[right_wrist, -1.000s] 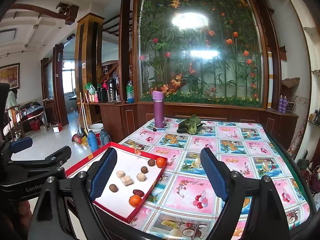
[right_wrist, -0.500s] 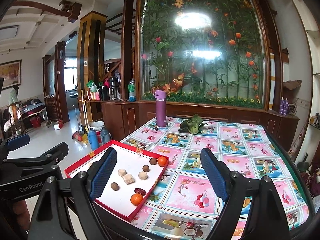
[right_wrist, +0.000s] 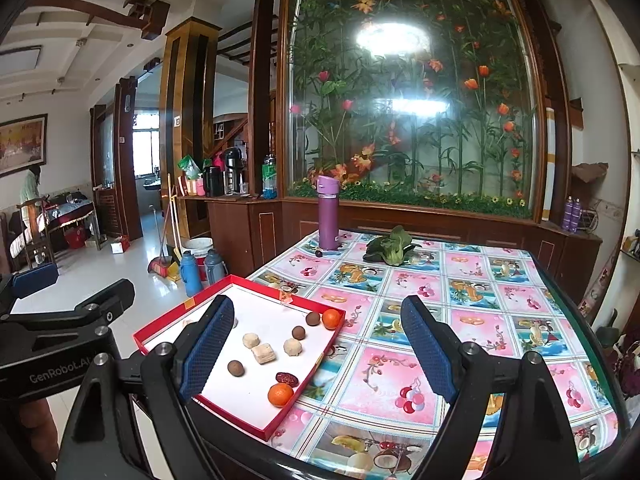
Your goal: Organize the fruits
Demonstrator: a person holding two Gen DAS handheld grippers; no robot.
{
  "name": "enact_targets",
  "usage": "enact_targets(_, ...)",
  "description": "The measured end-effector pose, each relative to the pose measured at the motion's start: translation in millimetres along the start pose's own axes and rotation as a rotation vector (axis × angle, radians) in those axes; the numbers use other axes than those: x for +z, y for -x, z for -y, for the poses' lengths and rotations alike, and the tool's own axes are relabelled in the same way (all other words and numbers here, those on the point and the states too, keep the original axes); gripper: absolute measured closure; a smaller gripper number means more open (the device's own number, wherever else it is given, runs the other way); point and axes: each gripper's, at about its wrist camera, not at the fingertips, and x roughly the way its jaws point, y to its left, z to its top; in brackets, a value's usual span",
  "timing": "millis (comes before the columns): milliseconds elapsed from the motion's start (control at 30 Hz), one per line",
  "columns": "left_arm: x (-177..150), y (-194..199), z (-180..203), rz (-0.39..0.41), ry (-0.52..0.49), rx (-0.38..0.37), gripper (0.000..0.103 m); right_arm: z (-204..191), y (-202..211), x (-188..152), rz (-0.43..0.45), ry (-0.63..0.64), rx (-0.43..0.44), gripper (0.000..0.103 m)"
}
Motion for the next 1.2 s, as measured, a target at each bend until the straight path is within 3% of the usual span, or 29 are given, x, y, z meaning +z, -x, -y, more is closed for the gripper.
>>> enact_targets(567, -4.4, -4.6, -1.6, 0.008, 0.012, -0.006, 0.0, -7.3, -0.8, -2.9, -0.003, 0.02, 0.003, 0.018)
enact_targets(1200, -6.2, -46.2, -26.4, -0.023, 0.032, 0.001, 0.0, -21.5, -31.4, 18.0, -0.012, 0.035, 0.002, 0.018)
